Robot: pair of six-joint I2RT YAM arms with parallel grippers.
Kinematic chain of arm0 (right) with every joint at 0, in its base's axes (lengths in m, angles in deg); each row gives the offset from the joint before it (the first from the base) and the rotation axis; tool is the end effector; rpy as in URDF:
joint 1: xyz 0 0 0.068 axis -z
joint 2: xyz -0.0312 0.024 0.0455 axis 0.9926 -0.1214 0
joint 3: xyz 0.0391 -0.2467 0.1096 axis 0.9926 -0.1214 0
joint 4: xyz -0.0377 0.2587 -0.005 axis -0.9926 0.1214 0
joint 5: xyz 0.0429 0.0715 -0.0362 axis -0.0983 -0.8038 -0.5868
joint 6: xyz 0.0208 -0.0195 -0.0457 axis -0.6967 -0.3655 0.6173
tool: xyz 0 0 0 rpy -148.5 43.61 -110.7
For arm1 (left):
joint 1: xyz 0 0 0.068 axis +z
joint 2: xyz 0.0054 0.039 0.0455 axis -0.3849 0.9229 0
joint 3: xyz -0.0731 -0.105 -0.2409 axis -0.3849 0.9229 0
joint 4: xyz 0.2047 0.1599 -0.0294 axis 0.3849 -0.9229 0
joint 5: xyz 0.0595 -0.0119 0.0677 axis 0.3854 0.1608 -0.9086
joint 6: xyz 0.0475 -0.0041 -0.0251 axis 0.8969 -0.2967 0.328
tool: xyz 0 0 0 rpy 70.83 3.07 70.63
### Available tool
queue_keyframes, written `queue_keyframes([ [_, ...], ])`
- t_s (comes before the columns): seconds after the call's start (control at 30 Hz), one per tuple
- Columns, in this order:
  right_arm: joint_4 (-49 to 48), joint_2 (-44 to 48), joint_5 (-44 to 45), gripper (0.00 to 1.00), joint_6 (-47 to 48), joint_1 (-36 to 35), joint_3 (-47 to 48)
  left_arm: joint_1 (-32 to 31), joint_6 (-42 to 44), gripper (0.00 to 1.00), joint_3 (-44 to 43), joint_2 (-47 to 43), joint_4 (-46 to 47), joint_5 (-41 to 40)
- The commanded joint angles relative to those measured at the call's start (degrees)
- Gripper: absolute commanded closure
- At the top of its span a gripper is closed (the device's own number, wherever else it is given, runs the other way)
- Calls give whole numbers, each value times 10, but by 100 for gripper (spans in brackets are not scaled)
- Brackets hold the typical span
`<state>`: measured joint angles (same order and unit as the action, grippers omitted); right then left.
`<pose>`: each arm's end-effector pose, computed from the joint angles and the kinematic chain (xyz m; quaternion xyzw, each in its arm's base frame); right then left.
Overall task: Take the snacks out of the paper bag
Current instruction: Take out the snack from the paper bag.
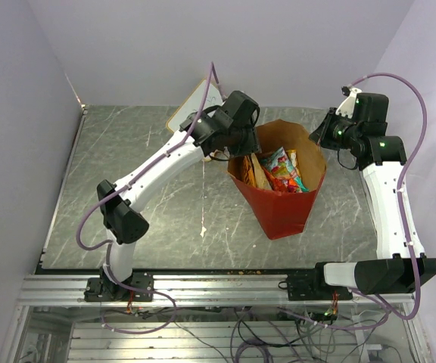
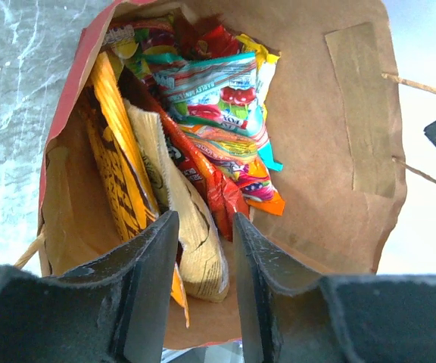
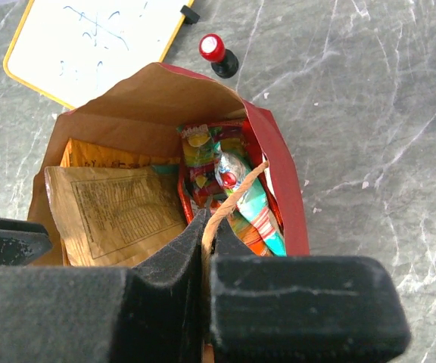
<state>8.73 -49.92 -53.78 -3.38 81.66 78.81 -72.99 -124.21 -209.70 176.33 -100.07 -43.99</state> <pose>0.2624 0.0146 0.4247 0.0601 0.8762 0.1743 0.4453 0.2700 -0.3203 0.4008 -0.0441 0.9116 -0.2911 0.2869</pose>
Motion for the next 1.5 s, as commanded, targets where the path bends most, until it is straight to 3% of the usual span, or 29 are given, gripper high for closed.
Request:
queue_keyframes([
  [0.0,-13,8,2,100,8,-4,4,0,24,55,-53,26,-13,0],
  [1.13,-21,14,7,100,9,-4,-1,9,38,60,-21,81,-14,-10],
  [1.27,-19,16,13,100,9,-4,-1,8,47,72,-51,88,-23,3],
  [1.37,-21,21,14,100,3,-4,-3,9,48,91,-65,76,-8,23],
  [1.47,-21,24,16,100,-2,-4,-3,12,37,93,-57,52,34,65],
])
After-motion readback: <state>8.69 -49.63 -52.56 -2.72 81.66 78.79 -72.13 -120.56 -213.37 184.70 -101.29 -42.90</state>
